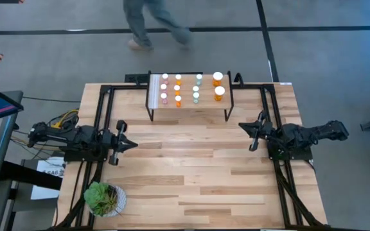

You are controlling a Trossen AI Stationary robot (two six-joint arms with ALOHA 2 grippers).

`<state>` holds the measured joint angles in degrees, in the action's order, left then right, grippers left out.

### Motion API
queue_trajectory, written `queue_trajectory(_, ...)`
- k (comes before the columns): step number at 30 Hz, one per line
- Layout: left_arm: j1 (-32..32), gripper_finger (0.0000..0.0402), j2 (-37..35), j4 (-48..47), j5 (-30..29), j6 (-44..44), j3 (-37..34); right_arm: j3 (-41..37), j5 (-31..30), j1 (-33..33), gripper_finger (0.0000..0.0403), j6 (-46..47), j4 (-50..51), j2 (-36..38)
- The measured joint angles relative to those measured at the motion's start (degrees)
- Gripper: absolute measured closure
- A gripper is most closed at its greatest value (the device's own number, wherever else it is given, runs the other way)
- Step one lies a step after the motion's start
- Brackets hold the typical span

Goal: Pick and place medicine bottles onto shelf by color
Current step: Return to Home Position

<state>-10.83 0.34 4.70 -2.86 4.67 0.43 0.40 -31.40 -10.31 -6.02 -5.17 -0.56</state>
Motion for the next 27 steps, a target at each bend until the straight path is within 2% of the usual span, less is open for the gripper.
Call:
queue_trajectory(10, -0.02, 0.04, -0.02, 9.97, 4.58, 1.72, -0.04, -0.04, -0.02, -0.15, 0.037, 0.0, 0.0, -0.02)
queue_trajectory(14, -0.02, 0.04, -0.02, 5.38, 4.59, 1.63, -0.04, -0.04, -0.04, -0.15, 0.037, 0.02, 0.0, -0.02)
queue_trajectory(19, -0.02, 0.04, -0.02, -2.95, 1.3, 1.18, -0.04, -0.04, -0.09, -0.15, 0.037, 0.02, 0.0, -0.02)
queue_trajectory(27, -0.11, 0.04, -0.11, -2.66, 3.93, -2.52, -0.04, -0.07, -0.13, -0.15, 0.037, 0.02, 0.0, -0.02)
